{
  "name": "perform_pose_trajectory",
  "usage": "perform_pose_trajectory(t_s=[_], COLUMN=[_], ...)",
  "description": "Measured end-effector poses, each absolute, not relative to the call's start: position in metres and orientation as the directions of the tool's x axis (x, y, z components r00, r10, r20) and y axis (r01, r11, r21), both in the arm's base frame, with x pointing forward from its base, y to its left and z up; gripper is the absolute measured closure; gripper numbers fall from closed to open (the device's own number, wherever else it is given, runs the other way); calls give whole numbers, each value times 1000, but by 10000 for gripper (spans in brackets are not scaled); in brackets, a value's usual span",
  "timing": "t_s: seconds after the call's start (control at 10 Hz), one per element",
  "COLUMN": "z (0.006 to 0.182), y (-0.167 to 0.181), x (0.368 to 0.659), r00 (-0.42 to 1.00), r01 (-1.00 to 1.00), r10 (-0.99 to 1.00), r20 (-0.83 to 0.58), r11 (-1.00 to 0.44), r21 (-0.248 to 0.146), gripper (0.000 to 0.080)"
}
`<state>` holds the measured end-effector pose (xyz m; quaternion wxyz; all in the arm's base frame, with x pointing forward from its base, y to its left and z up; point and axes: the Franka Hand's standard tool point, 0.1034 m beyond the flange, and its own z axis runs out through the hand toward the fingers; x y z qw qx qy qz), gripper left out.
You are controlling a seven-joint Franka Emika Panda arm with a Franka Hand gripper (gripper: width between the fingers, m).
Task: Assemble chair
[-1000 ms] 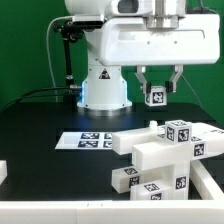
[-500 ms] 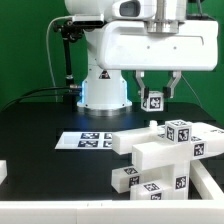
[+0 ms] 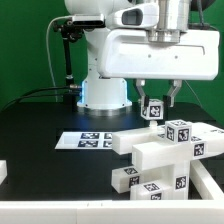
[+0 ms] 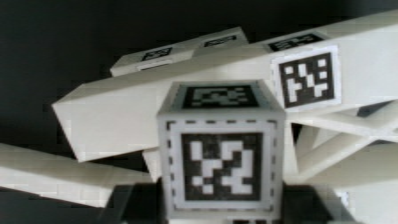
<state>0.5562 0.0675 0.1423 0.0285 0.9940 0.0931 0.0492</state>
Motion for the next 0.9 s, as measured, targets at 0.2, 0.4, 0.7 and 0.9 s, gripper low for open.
perform_pose_trajectory(t_s=[0.2, 0.4, 0.7, 0.9], z=[139, 137, 136, 135], y=[68, 67, 70, 73], x=[556, 558, 561, 561], r00=[978, 977, 975, 975], r01=[184, 184, 184, 181], r10=[190, 191, 192, 188], r20=[88, 99, 113, 116], r11=[-980, -980, -980, -981], r21=[69, 73, 76, 74], gripper=[515, 515, 515, 515])
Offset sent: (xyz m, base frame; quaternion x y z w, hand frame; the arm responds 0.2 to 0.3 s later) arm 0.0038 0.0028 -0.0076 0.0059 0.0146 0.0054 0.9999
